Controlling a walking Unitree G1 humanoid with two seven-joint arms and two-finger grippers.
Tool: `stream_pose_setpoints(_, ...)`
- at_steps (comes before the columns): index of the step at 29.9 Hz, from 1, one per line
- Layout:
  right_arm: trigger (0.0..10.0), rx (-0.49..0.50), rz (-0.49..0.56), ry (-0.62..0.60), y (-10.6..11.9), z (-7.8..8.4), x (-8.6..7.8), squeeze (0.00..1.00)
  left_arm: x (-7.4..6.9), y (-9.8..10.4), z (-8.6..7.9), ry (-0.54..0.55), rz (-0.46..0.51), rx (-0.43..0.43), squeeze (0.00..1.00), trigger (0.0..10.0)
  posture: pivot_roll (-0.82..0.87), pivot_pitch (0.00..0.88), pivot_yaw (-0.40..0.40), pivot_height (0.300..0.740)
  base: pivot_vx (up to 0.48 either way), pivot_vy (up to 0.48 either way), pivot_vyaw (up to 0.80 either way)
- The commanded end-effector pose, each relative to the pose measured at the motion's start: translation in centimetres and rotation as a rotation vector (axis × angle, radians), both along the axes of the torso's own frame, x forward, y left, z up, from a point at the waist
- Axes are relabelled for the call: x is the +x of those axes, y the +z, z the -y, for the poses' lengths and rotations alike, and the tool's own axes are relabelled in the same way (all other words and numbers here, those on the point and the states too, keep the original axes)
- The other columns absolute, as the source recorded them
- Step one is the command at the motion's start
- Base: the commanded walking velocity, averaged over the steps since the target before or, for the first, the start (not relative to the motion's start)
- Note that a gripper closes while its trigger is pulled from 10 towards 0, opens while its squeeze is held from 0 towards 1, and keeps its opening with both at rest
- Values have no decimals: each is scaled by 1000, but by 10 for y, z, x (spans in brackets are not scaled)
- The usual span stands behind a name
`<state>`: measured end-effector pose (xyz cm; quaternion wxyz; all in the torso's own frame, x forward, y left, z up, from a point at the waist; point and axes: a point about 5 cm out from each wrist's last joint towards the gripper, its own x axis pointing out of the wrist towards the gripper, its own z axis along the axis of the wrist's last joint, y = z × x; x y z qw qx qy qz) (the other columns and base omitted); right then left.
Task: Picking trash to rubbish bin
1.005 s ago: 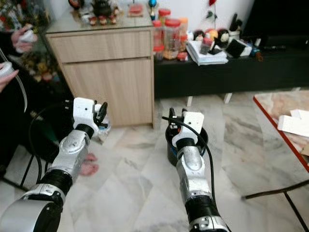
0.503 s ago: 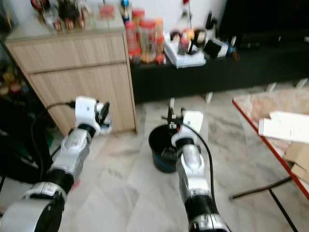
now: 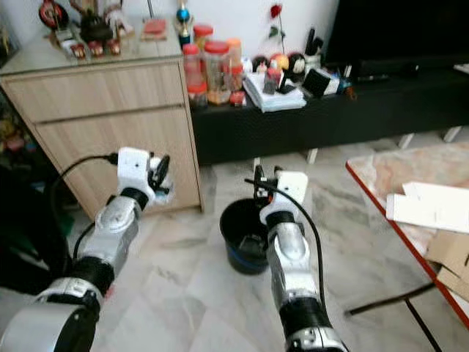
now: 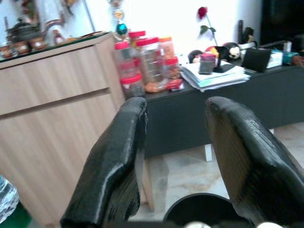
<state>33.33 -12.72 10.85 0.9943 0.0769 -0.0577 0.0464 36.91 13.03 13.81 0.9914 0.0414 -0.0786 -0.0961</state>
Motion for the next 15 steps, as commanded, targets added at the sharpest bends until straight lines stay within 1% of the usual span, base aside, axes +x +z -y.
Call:
stream_pose_setpoints(1, 10000, -4, 3, -18, 0, 6, 0, 0, 2, 8, 12, -35, 28, -7, 0, 10000, 141, 0, 28, 740, 368, 0, 0)
stream_pose_setpoints(15, 10000, -1, 1, -12, -2, 5, -1, 0, 1, 8, 16, -56, 30, -6, 0, 10000, 142, 0, 31, 740, 365, 0, 0)
